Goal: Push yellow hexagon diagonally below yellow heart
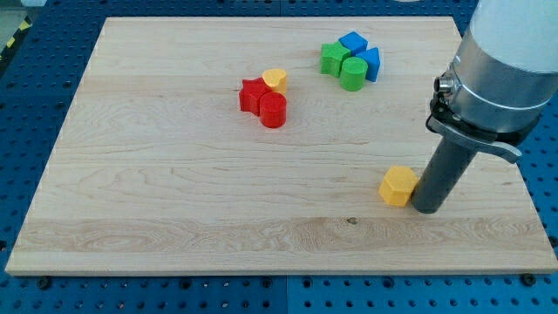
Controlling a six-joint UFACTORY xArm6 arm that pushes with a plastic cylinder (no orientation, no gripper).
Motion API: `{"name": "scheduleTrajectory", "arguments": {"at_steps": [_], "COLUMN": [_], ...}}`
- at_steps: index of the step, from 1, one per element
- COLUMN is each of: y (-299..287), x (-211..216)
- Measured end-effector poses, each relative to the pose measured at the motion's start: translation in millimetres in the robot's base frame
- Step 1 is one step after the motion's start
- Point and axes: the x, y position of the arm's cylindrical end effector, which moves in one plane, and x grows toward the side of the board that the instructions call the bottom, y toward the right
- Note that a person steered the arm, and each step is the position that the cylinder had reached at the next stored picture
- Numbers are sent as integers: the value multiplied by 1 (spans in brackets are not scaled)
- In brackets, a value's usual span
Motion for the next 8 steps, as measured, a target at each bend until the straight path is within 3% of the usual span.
{"name": "scheduleTrajectory", "arguments": {"at_steps": [2,4,8], "y": [-7,-20,-53], "x": [-19,13,-29]}}
